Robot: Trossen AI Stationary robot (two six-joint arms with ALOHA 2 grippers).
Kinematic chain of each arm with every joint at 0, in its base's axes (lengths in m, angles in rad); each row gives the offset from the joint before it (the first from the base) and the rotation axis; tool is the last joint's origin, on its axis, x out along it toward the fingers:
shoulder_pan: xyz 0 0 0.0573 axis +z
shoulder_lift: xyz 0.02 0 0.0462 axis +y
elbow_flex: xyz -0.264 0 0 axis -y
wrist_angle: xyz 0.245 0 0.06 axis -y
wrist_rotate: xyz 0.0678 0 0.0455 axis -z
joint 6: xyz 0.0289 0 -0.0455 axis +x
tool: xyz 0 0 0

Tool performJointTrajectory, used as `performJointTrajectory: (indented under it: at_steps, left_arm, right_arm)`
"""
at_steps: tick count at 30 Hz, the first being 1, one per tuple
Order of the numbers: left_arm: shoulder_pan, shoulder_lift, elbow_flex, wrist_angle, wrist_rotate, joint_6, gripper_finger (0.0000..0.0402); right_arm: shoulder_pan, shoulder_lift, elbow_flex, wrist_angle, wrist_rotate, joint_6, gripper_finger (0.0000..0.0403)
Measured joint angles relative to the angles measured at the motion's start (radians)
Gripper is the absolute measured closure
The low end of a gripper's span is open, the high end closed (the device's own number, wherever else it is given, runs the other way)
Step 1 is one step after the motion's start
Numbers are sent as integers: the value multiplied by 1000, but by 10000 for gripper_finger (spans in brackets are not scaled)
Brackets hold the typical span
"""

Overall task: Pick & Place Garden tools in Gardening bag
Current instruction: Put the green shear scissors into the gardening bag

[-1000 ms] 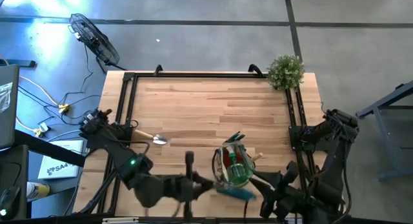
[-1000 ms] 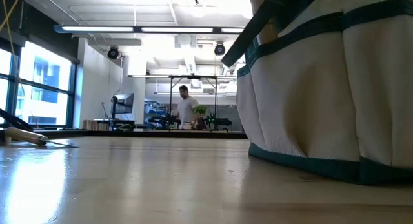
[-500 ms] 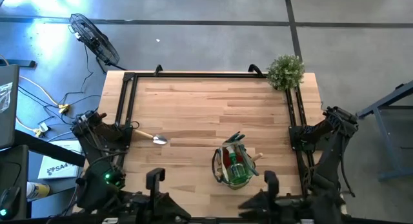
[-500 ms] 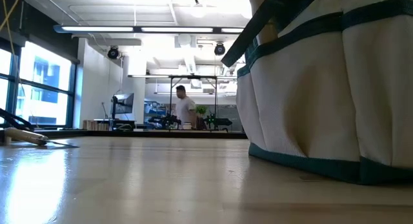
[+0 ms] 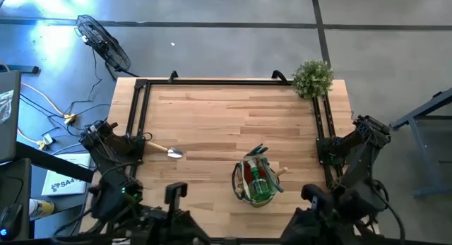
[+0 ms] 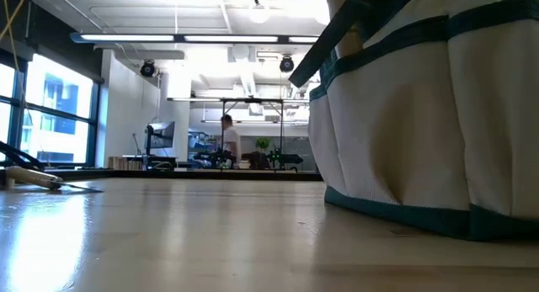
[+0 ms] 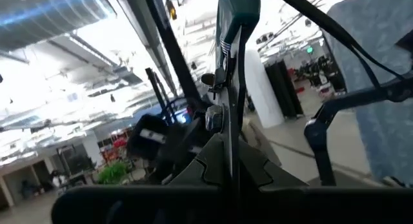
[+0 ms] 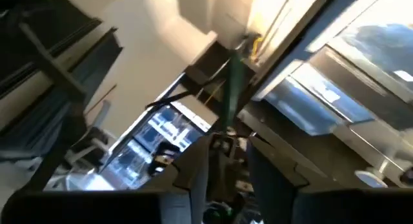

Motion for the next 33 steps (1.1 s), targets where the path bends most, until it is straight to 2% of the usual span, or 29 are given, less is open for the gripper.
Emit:
performJointTrajectory:
  at_steps: [4, 8, 14, 18, 27, 33]
  left_arm:
    - [47, 0, 0, -60, 17, -95, 401]
    - [96, 3, 0, -94, 84, -166, 401]
    - [166, 10, 0, -105, 173, -252, 401]
    - [226, 31, 2, -98, 259, -333, 401]
    - [246, 56, 0, -90, 359, -370, 401]
    - [246, 56, 0, -95, 349, -370, 401]
  right_arm:
    - [-19, 0, 1, -72, 7, 86, 266]
    - [-18, 0, 1, -73, 33, 119, 214]
    - [-10, 0, 1, 17, 24, 116, 153]
    - [-14, 0, 1, 65, 33, 116, 145]
    - [-33, 0, 1, 88, 29, 127, 144]
    - [-53, 0, 1, 89, 0, 180, 144]
